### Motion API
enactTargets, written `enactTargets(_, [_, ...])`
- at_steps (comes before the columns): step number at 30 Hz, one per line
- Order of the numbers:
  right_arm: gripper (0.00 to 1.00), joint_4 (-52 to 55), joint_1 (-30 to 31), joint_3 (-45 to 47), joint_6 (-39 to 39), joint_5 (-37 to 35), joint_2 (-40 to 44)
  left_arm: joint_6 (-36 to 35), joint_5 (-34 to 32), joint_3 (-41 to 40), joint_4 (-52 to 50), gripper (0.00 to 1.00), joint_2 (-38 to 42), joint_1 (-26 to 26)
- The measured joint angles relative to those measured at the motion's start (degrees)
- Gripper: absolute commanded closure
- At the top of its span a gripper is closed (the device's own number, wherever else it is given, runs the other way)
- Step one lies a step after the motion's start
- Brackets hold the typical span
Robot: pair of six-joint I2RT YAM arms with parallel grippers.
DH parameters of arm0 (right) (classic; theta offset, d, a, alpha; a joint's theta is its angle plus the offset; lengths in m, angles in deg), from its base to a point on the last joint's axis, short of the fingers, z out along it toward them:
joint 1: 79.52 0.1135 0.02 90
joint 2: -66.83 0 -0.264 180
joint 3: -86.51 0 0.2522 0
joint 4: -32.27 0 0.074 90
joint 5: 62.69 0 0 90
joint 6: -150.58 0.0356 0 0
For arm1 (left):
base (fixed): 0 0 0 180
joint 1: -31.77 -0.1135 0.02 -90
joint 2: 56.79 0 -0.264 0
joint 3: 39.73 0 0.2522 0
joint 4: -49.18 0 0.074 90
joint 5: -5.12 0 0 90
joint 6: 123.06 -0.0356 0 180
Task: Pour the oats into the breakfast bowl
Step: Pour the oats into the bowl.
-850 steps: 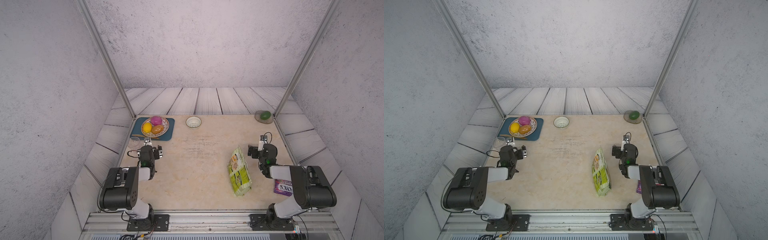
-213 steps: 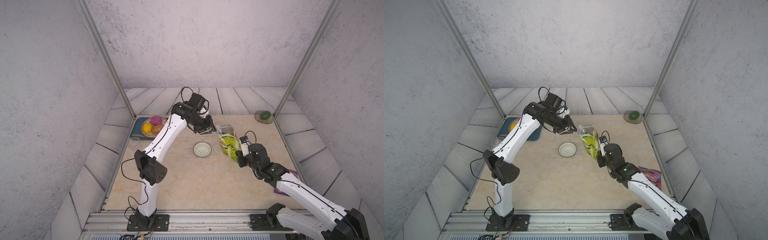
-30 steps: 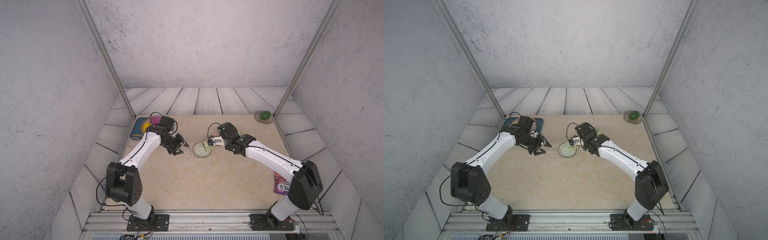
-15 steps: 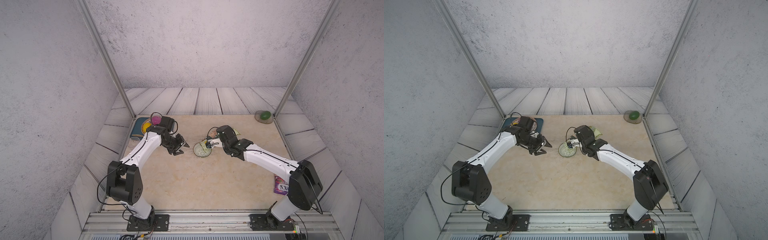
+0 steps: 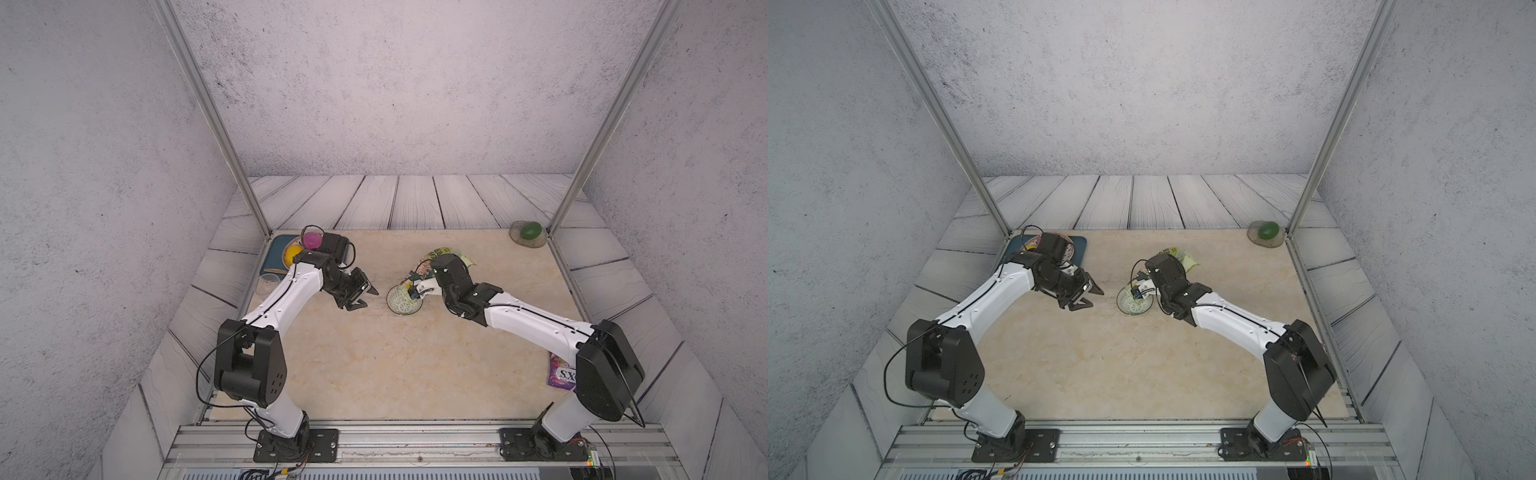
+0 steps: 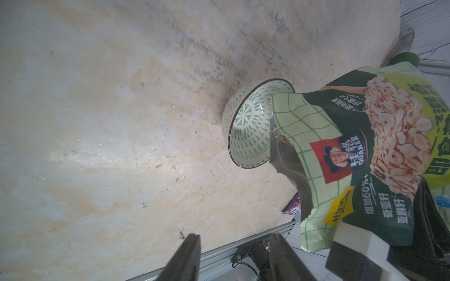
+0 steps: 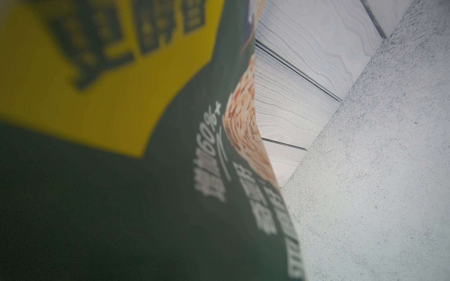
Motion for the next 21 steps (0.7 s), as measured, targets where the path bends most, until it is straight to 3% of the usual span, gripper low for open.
enactTargets(21, [1.0,-3.5,0.59,2.8,-6.34,-1.29,2.21,0.22,1.77,-0.74,1.18,0.51,-1.07,-0.04])
